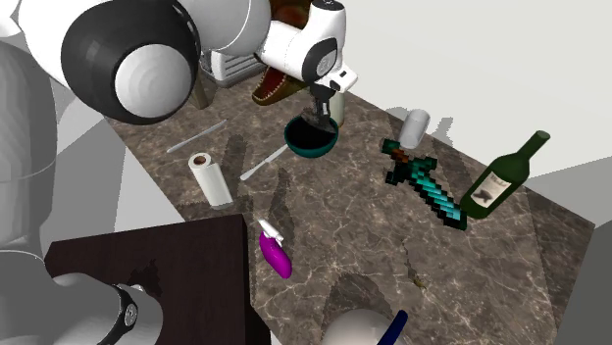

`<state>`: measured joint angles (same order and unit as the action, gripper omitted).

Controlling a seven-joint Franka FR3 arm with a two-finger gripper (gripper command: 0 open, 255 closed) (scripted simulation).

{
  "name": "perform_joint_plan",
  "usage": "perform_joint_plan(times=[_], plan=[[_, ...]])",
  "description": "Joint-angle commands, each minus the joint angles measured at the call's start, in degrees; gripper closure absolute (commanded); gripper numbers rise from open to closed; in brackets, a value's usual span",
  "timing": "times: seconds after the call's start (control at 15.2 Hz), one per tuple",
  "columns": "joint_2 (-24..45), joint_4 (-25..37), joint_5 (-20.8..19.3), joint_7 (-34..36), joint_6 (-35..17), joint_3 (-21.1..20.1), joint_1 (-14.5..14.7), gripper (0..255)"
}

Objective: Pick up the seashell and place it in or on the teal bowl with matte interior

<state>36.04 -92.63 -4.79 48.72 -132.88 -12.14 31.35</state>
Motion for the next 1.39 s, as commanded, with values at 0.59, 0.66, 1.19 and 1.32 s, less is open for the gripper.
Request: perform_joint_plan(times=[0.59,0.66,1.19,1.32], plan=[[6.9,4.9,-1.7,4.4,-2.2,0.6,4.4,255],[7.4,4.9,-1.7,4.4,-2.6,0.6,4.5,255],[9.8,5.2,-2.1,4.5,-4.7,1.0,4.7,255],[9.8,5.2,-2.1,4.5,-4.7,1.0,4.7,255]])
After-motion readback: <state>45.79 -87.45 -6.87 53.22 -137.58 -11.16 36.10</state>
